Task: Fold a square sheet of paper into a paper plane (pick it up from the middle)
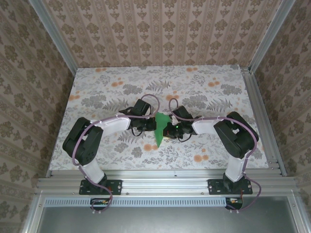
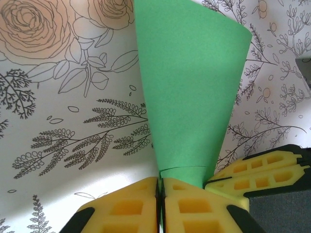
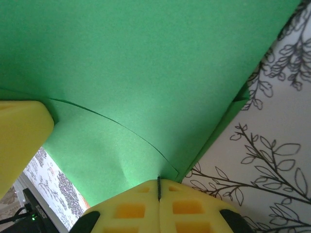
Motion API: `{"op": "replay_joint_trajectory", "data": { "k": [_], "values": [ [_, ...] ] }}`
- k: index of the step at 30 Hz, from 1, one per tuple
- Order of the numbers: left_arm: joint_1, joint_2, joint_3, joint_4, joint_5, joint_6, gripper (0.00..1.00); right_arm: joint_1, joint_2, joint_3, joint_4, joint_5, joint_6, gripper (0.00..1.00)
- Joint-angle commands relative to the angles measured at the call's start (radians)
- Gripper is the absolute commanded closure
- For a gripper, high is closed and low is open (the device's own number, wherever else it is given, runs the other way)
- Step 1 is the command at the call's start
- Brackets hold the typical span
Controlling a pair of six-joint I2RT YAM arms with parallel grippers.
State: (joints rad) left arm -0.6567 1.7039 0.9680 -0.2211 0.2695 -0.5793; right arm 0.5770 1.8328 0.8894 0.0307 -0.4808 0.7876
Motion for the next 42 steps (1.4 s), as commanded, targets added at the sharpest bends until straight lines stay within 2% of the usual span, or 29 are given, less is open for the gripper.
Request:
{"op": "replay_joint_trajectory", "data": {
  "k": [1,6,11,21,22,25,29,34,42],
  "values": [
    [0.003,-0.041,0.007,-0.026,0.030,0.013,0.85,0.006,0.032,0.011,-0.073,0.053,-0.024,0.92],
    [0.003,-0.071,-0.001,-0.038,0.029,0.013,0.80,0.006,0.033,0.009,-0.090,0.065,-0.034,0.93],
    [0.003,-0.096,-0.021,-0.039,0.040,0.012,0.79,0.006,0.033,0.011,-0.096,0.067,-0.039,0.93],
    [-0.001,-0.071,-0.011,-0.039,0.060,0.022,0.91,0.006,0.026,0.009,-0.095,0.065,-0.036,0.93],
    [-0.001,-0.066,-0.006,-0.049,0.058,0.027,0.91,0.006,0.026,0.010,-0.094,0.065,-0.036,0.93],
    [-0.002,-0.076,0.001,-0.104,0.003,0.051,0.75,0.006,0.028,0.007,-0.091,0.064,-0.036,0.93],
    [0.003,-0.085,-0.025,-0.096,-0.029,0.039,0.68,0.006,0.029,0.005,-0.086,0.060,-0.034,0.93],
    [0.005,-0.040,-0.061,0.022,0.038,-0.018,0.67,0.006,0.026,0.002,-0.089,0.060,-0.034,0.94],
    [0.004,-0.023,-0.069,0.051,0.040,-0.033,0.68,0.003,0.020,-0.007,-0.085,0.059,-0.032,0.94]
  ]
}}
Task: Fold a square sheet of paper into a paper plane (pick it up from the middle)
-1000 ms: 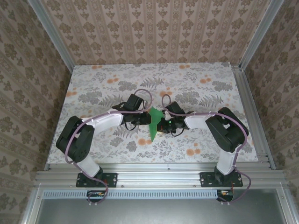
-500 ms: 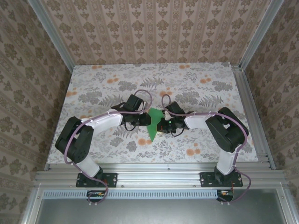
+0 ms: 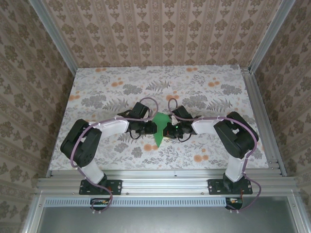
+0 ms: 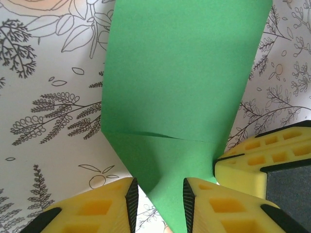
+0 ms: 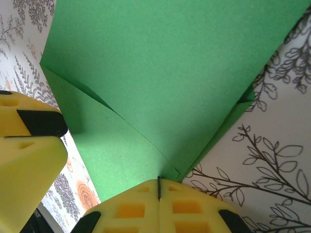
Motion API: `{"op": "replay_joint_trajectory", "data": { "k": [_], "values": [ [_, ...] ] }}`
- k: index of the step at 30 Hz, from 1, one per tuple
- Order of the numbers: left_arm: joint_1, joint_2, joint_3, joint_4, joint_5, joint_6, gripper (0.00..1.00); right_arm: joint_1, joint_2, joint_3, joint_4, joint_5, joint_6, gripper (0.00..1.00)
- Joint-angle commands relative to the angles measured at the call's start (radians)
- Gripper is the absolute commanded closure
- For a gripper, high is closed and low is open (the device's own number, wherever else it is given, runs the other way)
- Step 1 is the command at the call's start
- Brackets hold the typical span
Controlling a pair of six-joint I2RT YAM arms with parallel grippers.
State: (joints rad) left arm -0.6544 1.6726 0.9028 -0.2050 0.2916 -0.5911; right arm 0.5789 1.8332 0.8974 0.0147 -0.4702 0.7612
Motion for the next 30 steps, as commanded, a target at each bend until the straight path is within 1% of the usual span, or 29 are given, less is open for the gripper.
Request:
{"op": "replay_joint_trajectory", "data": {
  "k": [1,4,9,13,15,17,23,30],
  "values": [
    [0.001,0.012,-0.002,0.032,0.013,-0.020,0.67,0.001,0.019,-0.016,-0.069,0.048,-0.005,0.94],
    [0.001,0.013,-0.004,0.013,-0.003,-0.012,0.67,0.000,0.017,-0.016,-0.070,0.048,-0.005,0.94],
    [0.001,-0.021,-0.012,-0.046,-0.075,0.013,0.65,0.000,0.019,-0.019,-0.070,0.047,-0.005,0.94],
    [-0.002,-0.006,-0.004,-0.042,-0.068,0.013,0.65,0.001,0.019,-0.016,-0.071,0.047,-0.006,0.94],
    [-0.002,0.003,-0.010,-0.011,-0.043,0.004,0.65,0.000,0.019,-0.015,-0.072,0.048,-0.007,0.94],
    [-0.002,0.014,-0.009,0.023,-0.014,-0.008,0.67,0.001,0.023,-0.014,-0.069,0.045,-0.004,0.94],
    [-0.003,0.027,0.003,0.035,-0.002,-0.013,0.83,0.001,0.022,-0.015,-0.070,0.045,-0.004,0.94],
    [-0.004,0.017,0.011,0.014,-0.001,-0.002,0.91,0.001,0.025,-0.013,-0.064,0.042,-0.004,0.94]
  ]
}}
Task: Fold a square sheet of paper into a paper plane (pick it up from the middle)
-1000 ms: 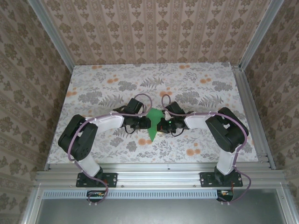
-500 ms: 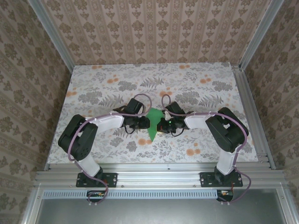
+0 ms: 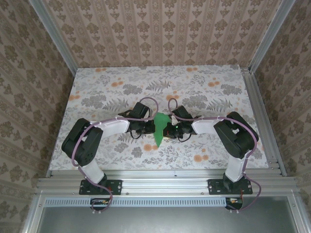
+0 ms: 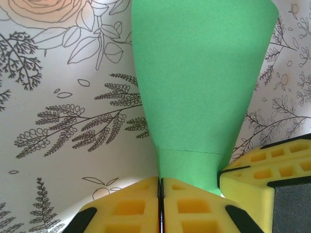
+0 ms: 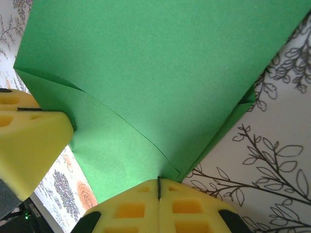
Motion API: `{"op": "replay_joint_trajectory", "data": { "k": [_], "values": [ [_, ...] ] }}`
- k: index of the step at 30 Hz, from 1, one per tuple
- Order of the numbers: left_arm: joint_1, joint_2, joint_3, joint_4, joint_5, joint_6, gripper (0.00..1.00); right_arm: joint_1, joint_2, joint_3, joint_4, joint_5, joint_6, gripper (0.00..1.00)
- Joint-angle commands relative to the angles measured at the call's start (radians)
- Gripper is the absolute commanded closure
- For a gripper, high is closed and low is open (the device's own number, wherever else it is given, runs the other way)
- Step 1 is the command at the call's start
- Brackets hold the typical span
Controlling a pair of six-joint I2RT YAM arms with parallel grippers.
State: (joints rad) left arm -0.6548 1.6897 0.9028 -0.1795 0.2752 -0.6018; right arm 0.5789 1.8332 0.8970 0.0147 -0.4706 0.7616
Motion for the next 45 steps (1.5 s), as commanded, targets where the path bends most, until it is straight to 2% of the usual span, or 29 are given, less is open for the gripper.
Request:
{"op": "replay_joint_trajectory", "data": {
  "k": [1,8,16,33,45],
  "values": [
    [-0.005,-0.003,0.014,-0.018,0.015,0.011,0.91,0.001,0.025,-0.012,-0.064,0.042,-0.003,0.94],
    [-0.025,-0.006,0.052,-0.084,-0.002,0.053,0.91,0.000,0.026,-0.010,-0.065,0.047,-0.005,0.95],
    [-0.052,0.027,0.086,-0.077,0.014,0.050,0.91,0.000,0.024,-0.019,-0.061,0.048,-0.004,0.95],
    [-0.069,0.095,0.103,0.044,0.058,-0.035,0.92,0.001,0.018,-0.044,-0.022,0.048,0.010,0.95],
    [-0.074,0.132,0.122,0.058,0.055,-0.041,0.92,0.000,0.015,-0.052,0.001,0.043,0.008,0.95]
  ]
}}
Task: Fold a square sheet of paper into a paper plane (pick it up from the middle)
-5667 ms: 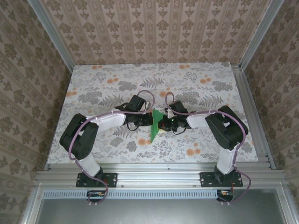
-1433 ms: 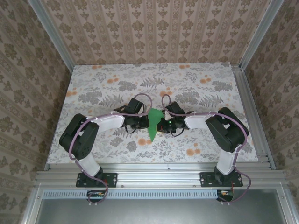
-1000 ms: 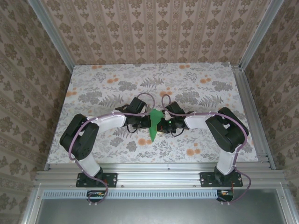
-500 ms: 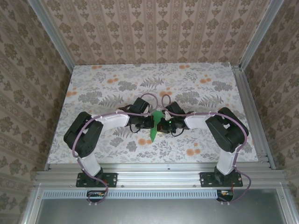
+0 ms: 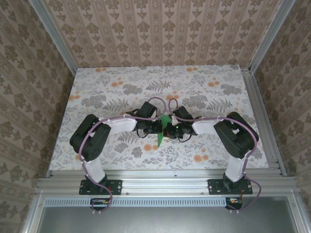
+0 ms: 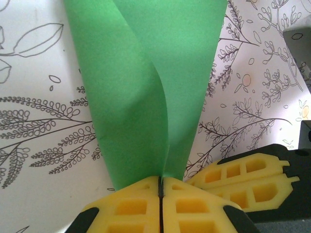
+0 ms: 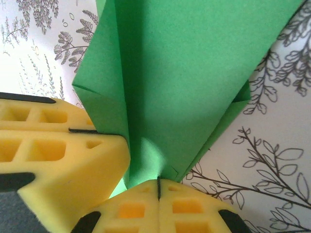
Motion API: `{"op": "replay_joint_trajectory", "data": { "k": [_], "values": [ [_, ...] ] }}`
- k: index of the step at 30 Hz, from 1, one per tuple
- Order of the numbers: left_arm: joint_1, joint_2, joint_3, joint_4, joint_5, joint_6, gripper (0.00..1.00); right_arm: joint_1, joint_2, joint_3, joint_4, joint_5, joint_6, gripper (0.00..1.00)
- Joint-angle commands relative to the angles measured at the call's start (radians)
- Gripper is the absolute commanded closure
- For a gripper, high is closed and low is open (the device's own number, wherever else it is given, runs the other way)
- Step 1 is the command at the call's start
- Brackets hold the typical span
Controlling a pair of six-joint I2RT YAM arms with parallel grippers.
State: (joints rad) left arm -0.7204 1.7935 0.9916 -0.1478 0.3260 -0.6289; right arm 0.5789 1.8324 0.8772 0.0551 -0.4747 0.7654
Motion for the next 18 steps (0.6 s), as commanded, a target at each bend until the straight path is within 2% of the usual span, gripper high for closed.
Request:
{"op": "replay_joint_trajectory", "data": {
  "k": [1,12,18],
  "values": [
    [-0.007,0.036,0.034,0.025,0.002,-0.012,0.92,0.000,0.015,-0.032,-0.040,0.046,0.004,0.95],
    [0.000,0.085,0.018,0.061,0.016,-0.014,0.92,-0.001,-0.007,-0.050,-0.012,0.043,0.007,0.95],
    [0.014,0.084,-0.009,0.051,0.014,0.007,0.92,-0.015,-0.026,-0.082,0.058,0.015,0.059,0.96]
  ]
}}
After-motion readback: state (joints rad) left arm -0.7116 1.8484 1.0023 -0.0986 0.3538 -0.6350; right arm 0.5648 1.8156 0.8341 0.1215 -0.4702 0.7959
